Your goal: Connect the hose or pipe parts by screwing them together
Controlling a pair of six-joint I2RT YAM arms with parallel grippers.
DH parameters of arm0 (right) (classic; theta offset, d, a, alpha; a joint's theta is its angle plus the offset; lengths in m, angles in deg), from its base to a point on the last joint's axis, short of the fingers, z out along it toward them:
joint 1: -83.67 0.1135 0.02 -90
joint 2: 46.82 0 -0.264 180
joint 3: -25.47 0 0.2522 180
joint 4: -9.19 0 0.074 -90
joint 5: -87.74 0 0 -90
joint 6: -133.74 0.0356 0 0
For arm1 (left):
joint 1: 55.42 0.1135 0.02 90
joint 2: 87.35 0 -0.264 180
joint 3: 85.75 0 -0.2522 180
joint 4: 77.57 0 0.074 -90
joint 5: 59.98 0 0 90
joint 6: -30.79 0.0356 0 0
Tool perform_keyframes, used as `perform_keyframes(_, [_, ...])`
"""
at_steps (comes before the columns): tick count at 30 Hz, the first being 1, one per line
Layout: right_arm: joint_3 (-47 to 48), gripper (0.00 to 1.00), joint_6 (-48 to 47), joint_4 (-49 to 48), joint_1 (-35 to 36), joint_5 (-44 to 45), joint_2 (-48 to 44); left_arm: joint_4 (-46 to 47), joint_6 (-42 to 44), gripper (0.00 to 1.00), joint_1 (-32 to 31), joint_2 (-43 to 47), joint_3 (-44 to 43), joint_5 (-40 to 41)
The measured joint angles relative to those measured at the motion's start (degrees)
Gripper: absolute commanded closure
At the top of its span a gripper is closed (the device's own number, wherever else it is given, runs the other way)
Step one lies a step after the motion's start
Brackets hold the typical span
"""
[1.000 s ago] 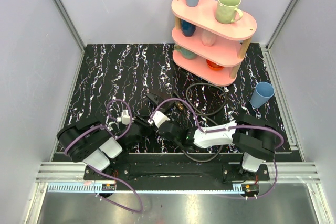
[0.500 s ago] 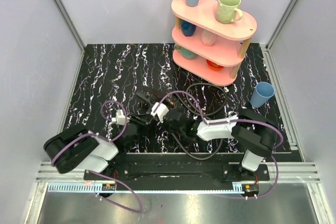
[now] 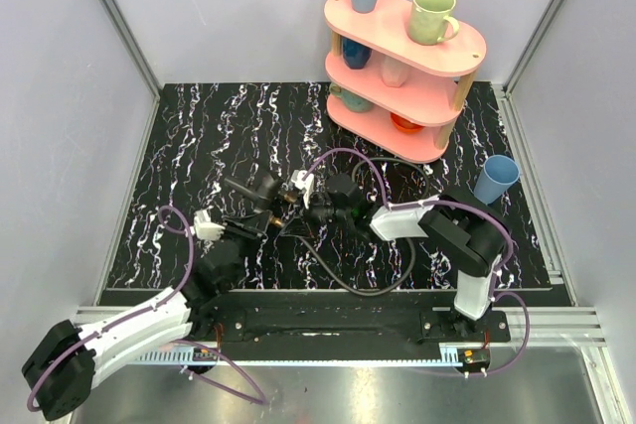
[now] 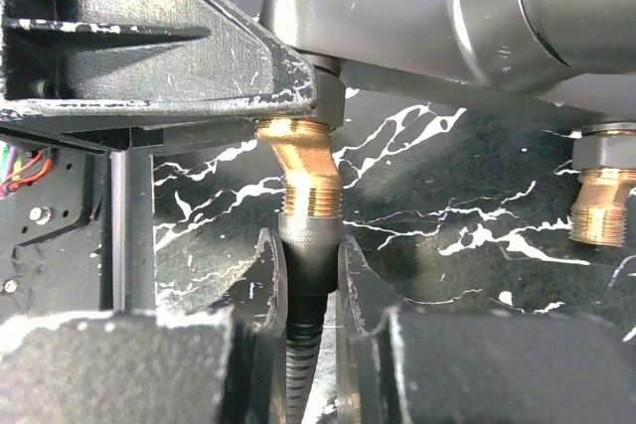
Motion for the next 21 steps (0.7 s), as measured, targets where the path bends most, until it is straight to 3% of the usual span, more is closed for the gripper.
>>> perform_keyframes(4, [0.28, 1.0, 2.29, -2.38, -0.72, -3.39, 2.03, -2.4, 0.2, 1.0, -0.11, 1.4, 0.0, -0.04])
perform_keyframes(9, [0.42, 1.0, 5.25, -4.46, -1.73, -6.01, 4.68, 1.2, -1.11, 1.0, -0.11, -5.05, 0.0, -0.15])
perform_keyframes(19, [-0.66, 1.0, 20.65, -19.93, -5.6, -17.22, 12.04, 3.96, -1.55, 1.0, -0.15, -7.89, 0.0, -1.51])
perform_keyframes(21, [-0.5, 0.95, 22.03, -20.68, -5.81, -18.08, 12.39, 4.07, -1.51, 1.0, -0.13, -7.89, 0.0, -1.55])
